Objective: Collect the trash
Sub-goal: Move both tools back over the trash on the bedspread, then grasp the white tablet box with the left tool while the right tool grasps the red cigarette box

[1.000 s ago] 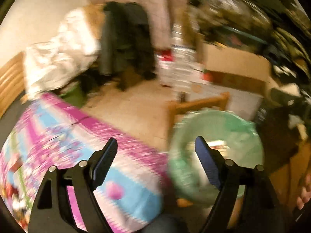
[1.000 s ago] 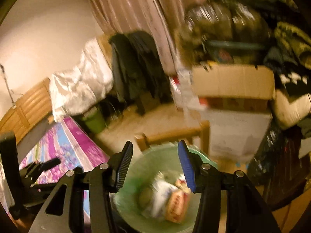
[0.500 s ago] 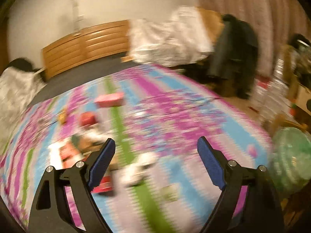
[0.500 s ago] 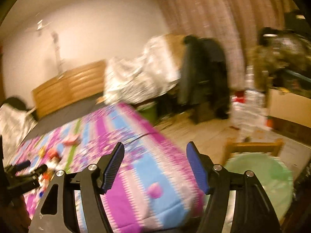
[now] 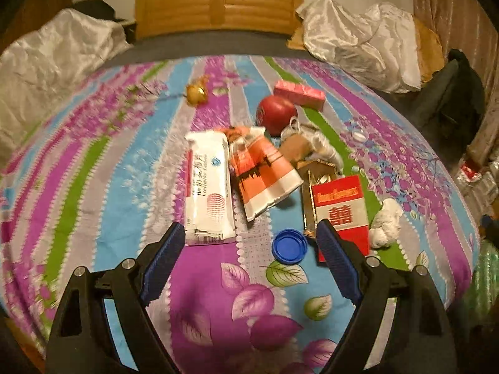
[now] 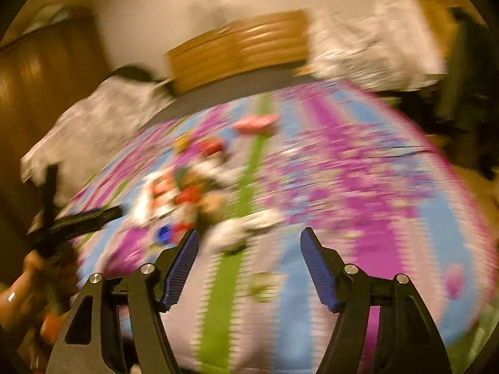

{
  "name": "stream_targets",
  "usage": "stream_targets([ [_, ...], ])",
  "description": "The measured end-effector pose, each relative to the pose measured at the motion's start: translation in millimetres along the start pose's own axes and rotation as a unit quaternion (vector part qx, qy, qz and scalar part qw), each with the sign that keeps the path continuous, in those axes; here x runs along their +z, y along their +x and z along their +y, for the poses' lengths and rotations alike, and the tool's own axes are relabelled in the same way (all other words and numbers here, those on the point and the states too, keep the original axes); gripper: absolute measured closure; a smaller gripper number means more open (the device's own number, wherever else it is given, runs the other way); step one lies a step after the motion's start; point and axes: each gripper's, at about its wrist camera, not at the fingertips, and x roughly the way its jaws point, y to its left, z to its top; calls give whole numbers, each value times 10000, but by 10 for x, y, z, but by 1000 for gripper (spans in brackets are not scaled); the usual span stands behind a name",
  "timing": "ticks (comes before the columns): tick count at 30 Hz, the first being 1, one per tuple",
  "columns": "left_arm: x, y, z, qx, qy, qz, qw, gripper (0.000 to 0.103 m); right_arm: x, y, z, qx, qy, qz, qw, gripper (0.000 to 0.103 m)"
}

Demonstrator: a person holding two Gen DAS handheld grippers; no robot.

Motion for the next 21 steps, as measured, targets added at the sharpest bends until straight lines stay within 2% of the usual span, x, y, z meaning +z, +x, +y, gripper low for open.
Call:
stream_targets([
  [2, 30, 197, 32, -130, 72, 150, 9998, 20, 34, 279, 185, 677, -36, 317, 9972, 34],
  [5, 89, 400, 122, -179, 92, 221, 9996, 20, 74, 642, 439, 1191, -166, 740, 9900, 34],
  [10, 216, 674, 320, -357, -111, 383, 9986, 20, 120, 1162, 706, 1408, -110, 1186, 9828, 35],
  [11, 234, 720, 337, -272, -50, 421, 9987, 21, 132, 1221, 701, 1394, -90, 1228, 9826, 35],
  [14, 284, 737, 426, -496, -55, 393, 9980, 21, 161, 1390, 688, 1360, 39, 1344, 9815, 36],
  [18, 297, 840, 517, -348, 93, 470, 9982, 21, 174, 1640, 630, 1306, 186, 1545, 9792, 41],
  [21, 259, 788, 549, -531, 238, 477, 9972, 22, 147, 1732, 590, 1321, 248, 1613, 9777, 43],
])
